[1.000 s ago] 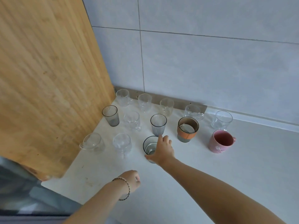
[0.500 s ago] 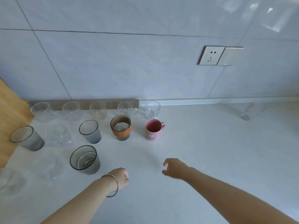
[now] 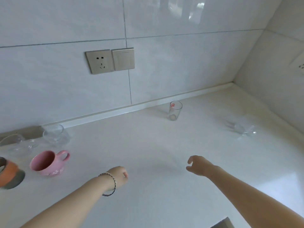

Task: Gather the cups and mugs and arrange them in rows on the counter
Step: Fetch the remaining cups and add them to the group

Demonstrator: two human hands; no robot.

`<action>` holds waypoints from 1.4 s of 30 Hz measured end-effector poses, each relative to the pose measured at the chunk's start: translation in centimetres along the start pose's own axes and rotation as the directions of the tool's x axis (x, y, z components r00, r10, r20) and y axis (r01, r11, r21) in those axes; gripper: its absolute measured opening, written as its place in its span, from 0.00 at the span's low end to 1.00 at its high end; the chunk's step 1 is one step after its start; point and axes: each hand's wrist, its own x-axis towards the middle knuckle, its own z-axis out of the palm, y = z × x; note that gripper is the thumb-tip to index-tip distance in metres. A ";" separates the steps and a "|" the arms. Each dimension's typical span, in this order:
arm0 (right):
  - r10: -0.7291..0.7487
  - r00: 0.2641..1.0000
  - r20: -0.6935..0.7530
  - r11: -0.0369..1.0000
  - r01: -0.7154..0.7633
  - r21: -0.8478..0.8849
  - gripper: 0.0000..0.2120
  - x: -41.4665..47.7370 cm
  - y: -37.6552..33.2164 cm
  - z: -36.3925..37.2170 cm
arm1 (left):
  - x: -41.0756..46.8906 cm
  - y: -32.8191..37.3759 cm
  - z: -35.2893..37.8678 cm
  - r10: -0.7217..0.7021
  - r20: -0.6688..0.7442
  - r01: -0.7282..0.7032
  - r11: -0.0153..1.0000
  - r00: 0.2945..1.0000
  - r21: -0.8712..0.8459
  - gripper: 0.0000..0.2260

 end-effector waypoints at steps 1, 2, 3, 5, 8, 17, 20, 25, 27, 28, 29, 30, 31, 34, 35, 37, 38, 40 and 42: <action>0.008 1.000 -0.004 1.000 -0.008 0.001 0.19 1.1 1.8 -1.2 | 0.9 2.1 0.0 -0.004 0.000 0.004 1.000 1.000 -0.002 0.12; 0.013 1.000 -0.004 1.000 -0.013 -0.001 0.19 2.1 3.3 -2.4 | 1.6 4.1 -0.1 -0.008 0.003 0.008 1.000 1.000 -0.006 0.12; 0.013 1.000 -0.003 1.000 -0.013 -0.004 0.19 3.1 4.6 -3.6 | 2.3 5.9 -0.2 -0.010 0.006 0.010 1.000 1.000 -0.008 0.12; 0.005 1.000 -0.017 1.000 -0.005 -0.012 0.19 5.3 6.3 -6.0 | 4.0 9.1 -0.5 -0.016 0.005 0.016 1.000 1.000 -0.016 0.11; -0.020 0.998 -0.060 1.000 0.019 -0.005 0.19 8.7 7.1 -9.6 | 6.6 12.4 -0.8 -0.023 0.004 0.023 0.999 1.000 -0.025 0.07; -0.156 0.962 -0.224 0.987 0.160 0.002 0.32 17.1 0.4 -16.4 | 12.3 14.1 -2.5 -0.113 -0.025 0.113 0.994 0.993 -0.011 0.04; -0.264 0.929 -0.258 0.961 0.277 0.013 0.43 18.8 -2.2 -16.9 | 12.6 13.3 -2.6 -0.167 -0.022 0.167 0.986 0.986 -0.011 0.11; -0.326 0.906 -0.269 0.937 0.348 0.038 0.43 20.7 -4.1 -15.3 | 12.2 10.8 -1.8 -0.239 -0.013 0.239 0.970 0.971 -0.035 0.13; -0.279 0.903 -0.326 0.938 0.329 0.106 0.37 20.6 -4.1 -14.8 | 11.7 10.0 -1.5 -0.263 -0.014 0.262 0.964 0.965 -0.052 0.13; -0.247 0.904 -0.349 0.936 0.316 0.157 0.34 20.4 -4.0 -14.6 | 11.4 9.6 -1.2 -0.272 -0.010 0.271 0.961 0.962 -0.059 0.13; -0.220 0.905 -0.363 0.932 0.305 0.196 0.32 20.0 -3.9 -14.3 | 11.1 9.2 -0.9 -0.279 -0.007 0.278 0.958 0.960 -0.066 0.13; -0.206 0.904 -0.376 0.930 0.300 0.212 0.31 19.5 -3.7 -14.0 | 10.7 8.9 -0.6 -0.287 -0.003 0.286 0.956 0.958 -0.072 0.13; -0.202 0.899 -0.389 0.931 0.299 0.208 0.30 19.0 -3.6 -13.6 | 10.4 8.6 -0.3 -0.295 -0.001 0.294 0.953 0.956 -0.075 0.13; -0.242 0.884 -0.399 0.928 0.331 0.172 0.32 16.6 -3.3 -12.2 | 9.4 7.5 0.0 -0.313 0.001 0.311 0.944 0.950 -0.107 0.13; -0.267 0.880 -0.393 0.923 0.351 0.160 0.33 15.6 -3.4 -11.7 | 9.1 7.1 0.1 -0.316 0.003 0.314 0.941 0.949 -0.126 0.13; -0.332 0.872 -0.361 0.908 0.398 0.127 0.33 13.3 -4.1 -10.8 | 8.2 6.2 0.2 -0.319 0.000 0.315 0.936 0.948 -0.158 0.13; -0.372 0.866 -0.335 0.898 0.427 0.107 0.33 12.1 -4.7 -10.3 | 7.8 5.7 0.2 -0.321 -0.002 0.316 0.933 0.947 -0.173 0.13; -0.457 0.847 -0.271 0.871 0.488 0.059 0.33 9.7 -6.2 -9.0 | 6.7 4.3 0.3 -0.321 -0.010 0.313 0.928 0.947 -0.202 0.12; -0.523 0.826 -0.213 0.843 0.538 0.016 0.33 7.3 -8.3 -7.2 | 5.1 2.5 0.4 -0.324 -0.017 0.313 0.924 0.946 -0.218 0.09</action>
